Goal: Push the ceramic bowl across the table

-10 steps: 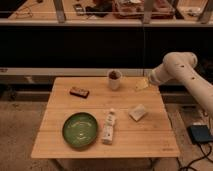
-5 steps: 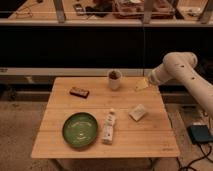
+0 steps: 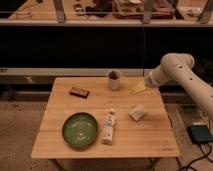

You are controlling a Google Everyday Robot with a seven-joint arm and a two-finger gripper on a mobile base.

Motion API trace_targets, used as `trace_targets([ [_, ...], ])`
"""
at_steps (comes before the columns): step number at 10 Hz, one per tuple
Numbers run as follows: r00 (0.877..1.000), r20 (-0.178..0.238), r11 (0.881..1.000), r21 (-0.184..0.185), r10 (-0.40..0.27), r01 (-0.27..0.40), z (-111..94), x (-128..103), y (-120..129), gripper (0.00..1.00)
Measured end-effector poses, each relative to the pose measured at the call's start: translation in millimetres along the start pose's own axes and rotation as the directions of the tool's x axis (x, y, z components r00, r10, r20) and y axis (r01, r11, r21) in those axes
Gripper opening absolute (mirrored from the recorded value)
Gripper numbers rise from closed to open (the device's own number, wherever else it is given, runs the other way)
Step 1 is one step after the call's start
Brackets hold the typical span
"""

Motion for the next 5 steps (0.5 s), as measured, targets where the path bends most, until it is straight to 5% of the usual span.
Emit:
trace_targets([
  [1, 0.999, 0.039, 0.994, 0.109, -0.027, 0.022, 6.5, -3.0, -54.1, 0.8],
  [2, 0.997, 0.06, 0.984, 0.177, -0.047, 0.035, 8.6, -3.6, -93.4, 0.8],
  [5, 0.989, 0.065, 0.957, 0.265, -0.135, 0.114, 21.7, 13.2, -177.5, 0.8],
])
